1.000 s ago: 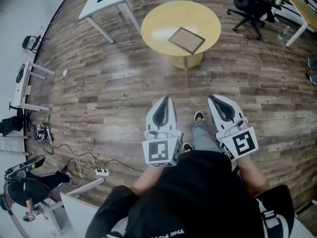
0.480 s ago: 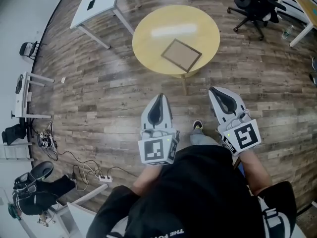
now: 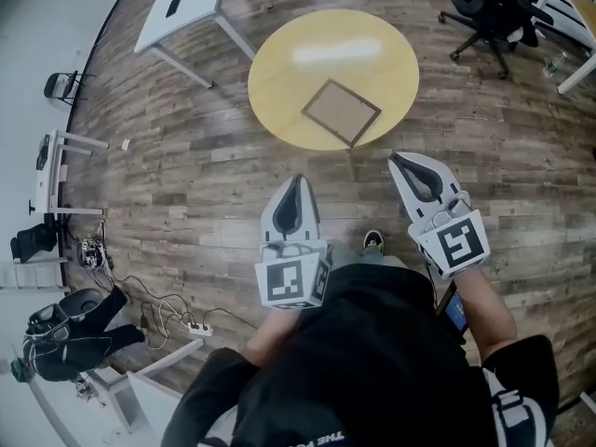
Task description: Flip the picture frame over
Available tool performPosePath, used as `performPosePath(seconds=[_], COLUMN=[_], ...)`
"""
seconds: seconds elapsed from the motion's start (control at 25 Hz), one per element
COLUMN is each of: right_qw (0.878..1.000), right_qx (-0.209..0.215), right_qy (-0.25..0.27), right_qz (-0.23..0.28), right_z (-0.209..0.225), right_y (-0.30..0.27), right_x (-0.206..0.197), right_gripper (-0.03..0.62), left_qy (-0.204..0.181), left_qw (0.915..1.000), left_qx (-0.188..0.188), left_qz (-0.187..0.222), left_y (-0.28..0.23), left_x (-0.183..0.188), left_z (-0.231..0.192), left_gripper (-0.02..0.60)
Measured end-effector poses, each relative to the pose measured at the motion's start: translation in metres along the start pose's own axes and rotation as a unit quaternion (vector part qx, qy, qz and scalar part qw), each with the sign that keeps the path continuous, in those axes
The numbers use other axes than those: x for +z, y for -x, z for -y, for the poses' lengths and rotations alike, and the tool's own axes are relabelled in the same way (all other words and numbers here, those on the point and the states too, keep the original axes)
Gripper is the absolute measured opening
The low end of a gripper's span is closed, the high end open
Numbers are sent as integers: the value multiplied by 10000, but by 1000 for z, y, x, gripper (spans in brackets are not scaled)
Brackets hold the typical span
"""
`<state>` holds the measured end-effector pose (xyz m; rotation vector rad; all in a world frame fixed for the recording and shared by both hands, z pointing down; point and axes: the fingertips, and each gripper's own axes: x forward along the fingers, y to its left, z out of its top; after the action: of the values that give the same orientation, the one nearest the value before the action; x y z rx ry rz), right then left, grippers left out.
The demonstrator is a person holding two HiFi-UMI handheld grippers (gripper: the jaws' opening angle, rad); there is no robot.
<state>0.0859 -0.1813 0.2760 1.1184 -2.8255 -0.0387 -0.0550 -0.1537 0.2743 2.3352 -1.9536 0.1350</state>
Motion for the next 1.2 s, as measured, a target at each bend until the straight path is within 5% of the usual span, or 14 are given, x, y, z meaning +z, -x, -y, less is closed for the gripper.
performPosePath(seconds=[0.36,0.56,0.8,1.2], right_qw=[9983,9944,9879,9618], right_qx=[205,774,977,1272], right_qy=[445,504,514,1447], right_qz=[-307,-519,-1093,-1945], right_z=[6,-4,0,-4], right_y=[-37,-72,-122,-164], right_x=[-27,-53,-101,-195], right_gripper=[21,21,23,25], left_qy=[-6,-65,-49,151], left_qw=[9996,9992,9981,9946], left_qx=[134,83,37,-147], left_qz=[-243,-390,-609,-1018], left_y=[-26,-53,-89,-127], left_x=[-6,-21,-52,-112], left_z=[-13,-25,-48,-63], left_gripper=[23,23,23,23])
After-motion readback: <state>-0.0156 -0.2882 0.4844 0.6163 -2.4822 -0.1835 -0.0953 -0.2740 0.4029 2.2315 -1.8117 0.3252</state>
